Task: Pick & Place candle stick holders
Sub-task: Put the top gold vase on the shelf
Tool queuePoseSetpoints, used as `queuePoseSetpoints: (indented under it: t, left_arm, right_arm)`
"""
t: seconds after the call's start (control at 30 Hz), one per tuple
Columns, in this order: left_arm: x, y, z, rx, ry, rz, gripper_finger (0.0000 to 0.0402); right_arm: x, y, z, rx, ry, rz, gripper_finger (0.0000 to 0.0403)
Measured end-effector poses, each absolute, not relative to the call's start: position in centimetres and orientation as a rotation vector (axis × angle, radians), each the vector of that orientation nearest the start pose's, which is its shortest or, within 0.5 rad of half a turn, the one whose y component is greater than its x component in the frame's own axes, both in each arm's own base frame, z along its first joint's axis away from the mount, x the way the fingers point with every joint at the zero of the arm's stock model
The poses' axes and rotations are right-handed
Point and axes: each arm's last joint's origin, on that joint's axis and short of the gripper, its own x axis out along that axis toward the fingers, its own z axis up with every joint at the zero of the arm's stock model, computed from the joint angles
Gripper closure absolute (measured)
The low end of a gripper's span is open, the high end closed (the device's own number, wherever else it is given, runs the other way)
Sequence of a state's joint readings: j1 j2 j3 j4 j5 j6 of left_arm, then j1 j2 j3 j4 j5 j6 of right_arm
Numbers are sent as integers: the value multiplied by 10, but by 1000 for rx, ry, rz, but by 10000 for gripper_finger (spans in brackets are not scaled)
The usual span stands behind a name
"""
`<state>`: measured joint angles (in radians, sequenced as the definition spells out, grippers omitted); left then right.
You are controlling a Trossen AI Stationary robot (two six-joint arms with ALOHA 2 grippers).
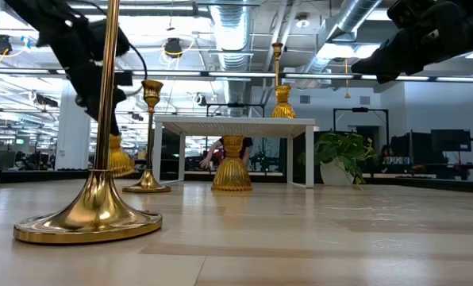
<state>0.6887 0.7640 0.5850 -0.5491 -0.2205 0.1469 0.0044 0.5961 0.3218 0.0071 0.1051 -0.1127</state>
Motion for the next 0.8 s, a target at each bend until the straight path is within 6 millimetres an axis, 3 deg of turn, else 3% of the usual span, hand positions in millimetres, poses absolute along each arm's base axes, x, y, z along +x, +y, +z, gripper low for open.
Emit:
queuePoseSetpoints:
  t: [0.43,0.8]
  left_arm:
    - [113,86,256,93,747,920,390]
    - [114,71,317,196,628,935,390]
  right_arm:
    - [147,-2,218,-126,273,-85,403]
    - [147,-2,218,-126,272,-85,403]
